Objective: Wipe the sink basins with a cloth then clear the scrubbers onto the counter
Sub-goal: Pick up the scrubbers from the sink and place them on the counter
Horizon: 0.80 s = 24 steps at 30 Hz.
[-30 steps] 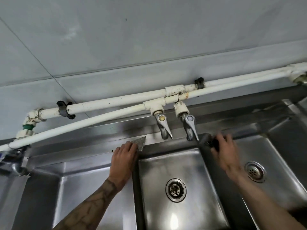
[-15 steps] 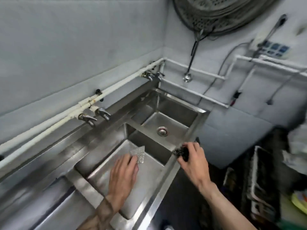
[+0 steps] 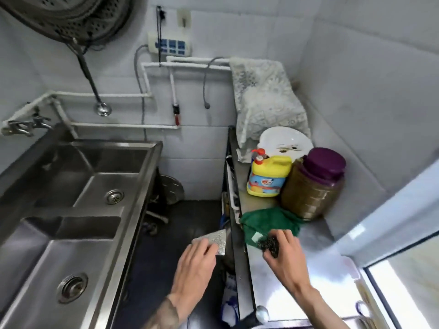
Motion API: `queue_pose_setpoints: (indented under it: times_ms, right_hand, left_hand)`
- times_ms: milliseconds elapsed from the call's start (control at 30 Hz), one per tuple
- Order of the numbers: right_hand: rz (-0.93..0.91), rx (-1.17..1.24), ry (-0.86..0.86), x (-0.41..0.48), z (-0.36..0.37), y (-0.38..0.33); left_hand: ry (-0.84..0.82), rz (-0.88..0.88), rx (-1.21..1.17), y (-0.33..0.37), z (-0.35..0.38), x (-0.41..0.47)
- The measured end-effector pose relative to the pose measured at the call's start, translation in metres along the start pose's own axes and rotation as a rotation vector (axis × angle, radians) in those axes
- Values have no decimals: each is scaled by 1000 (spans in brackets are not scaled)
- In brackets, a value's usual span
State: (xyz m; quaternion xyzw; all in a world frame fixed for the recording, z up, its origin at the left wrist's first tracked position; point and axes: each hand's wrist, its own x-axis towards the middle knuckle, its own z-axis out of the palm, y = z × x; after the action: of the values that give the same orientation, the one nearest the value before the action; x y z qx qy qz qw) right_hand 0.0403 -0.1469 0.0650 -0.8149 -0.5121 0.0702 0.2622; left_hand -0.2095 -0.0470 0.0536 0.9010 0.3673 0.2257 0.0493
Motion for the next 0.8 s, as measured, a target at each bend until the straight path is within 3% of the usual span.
queue_pose_setpoints:
  times_ms: [267,400,800]
  right_hand:
    - [200,-1,-67,-39,-23,132]
    - [197,-13,-131,-41,-19,172]
    - [48,-10,-163,-50,-11,189]
  left_hand:
    - [-259,218,-12,122,89,18]
    - [-401,249,23,160,130,17]
    - [-503,230,54,191,155,-5]
